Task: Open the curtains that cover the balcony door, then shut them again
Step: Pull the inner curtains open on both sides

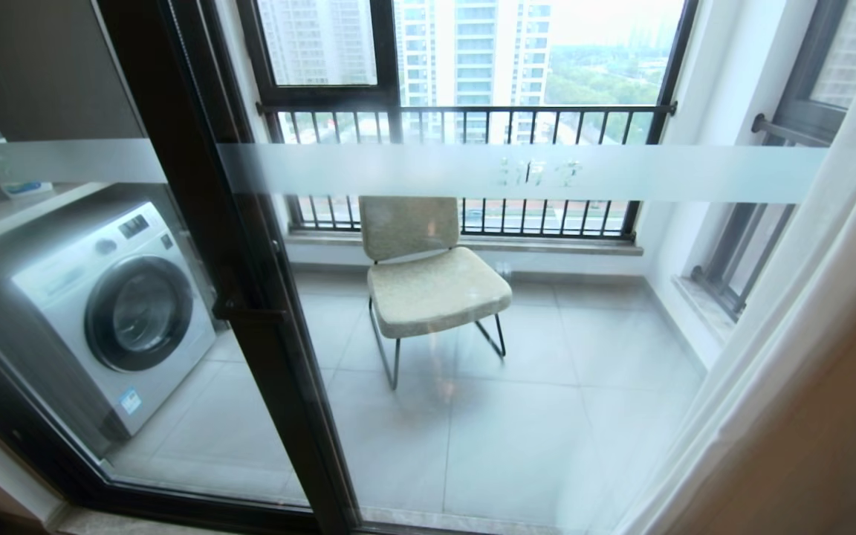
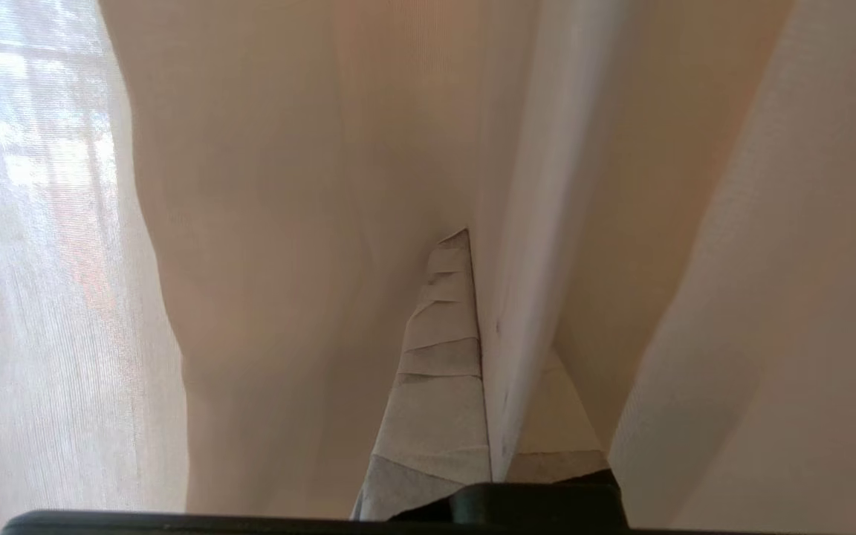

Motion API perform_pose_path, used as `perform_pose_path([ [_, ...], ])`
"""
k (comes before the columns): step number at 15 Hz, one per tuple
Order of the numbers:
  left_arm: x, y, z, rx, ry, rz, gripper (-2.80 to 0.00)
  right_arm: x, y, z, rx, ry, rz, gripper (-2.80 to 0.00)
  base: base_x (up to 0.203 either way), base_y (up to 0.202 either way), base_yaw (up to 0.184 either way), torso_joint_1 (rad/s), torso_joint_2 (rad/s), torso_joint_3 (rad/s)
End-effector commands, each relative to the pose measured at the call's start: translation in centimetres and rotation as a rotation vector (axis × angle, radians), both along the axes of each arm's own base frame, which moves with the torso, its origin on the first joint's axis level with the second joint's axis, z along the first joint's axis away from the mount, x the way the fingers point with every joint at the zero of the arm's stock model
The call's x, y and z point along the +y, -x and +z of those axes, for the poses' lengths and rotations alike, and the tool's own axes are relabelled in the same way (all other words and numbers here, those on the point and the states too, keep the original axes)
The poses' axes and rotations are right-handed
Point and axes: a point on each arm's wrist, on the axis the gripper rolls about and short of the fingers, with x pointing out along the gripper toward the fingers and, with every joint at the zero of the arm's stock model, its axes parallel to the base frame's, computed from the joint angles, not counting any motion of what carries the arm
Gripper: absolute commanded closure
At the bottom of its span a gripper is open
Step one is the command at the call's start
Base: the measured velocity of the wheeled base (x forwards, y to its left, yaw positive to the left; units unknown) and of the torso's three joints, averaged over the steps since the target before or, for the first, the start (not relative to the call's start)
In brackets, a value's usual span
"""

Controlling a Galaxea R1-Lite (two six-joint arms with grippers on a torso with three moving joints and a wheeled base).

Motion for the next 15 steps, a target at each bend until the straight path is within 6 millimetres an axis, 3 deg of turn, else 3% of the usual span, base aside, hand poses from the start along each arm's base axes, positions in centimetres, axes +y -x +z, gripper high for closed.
perform_pose_path([
  [1, 0.00, 0.00, 0.00, 0.000, 0.001, 0.000, 0.00, -0.01, -0.05, -0.05, 0.000, 0.001, -0.002, 0.00, 0.000, -0.195, 0.001, -0.002, 0.01, 0.003],
  [10, 0.00, 0.00, 0.00, 0.000, 0.001, 0.000, 0.00, 0.03, 0.15, -0.30, 0.006, 0.000, -0.002, 0.00, 0.000, -0.189, 0.001, 0.003, 0.00, 0.005],
  [15, 0.00, 0.00, 0.00, 0.000, 0.001, 0.000, 0.00, 0.01, 0.07, -0.35, 0.009, -0.001, -0.002, 0.00, 0.000, -0.039, -0.001, 0.001, 0.00, 0.004],
])
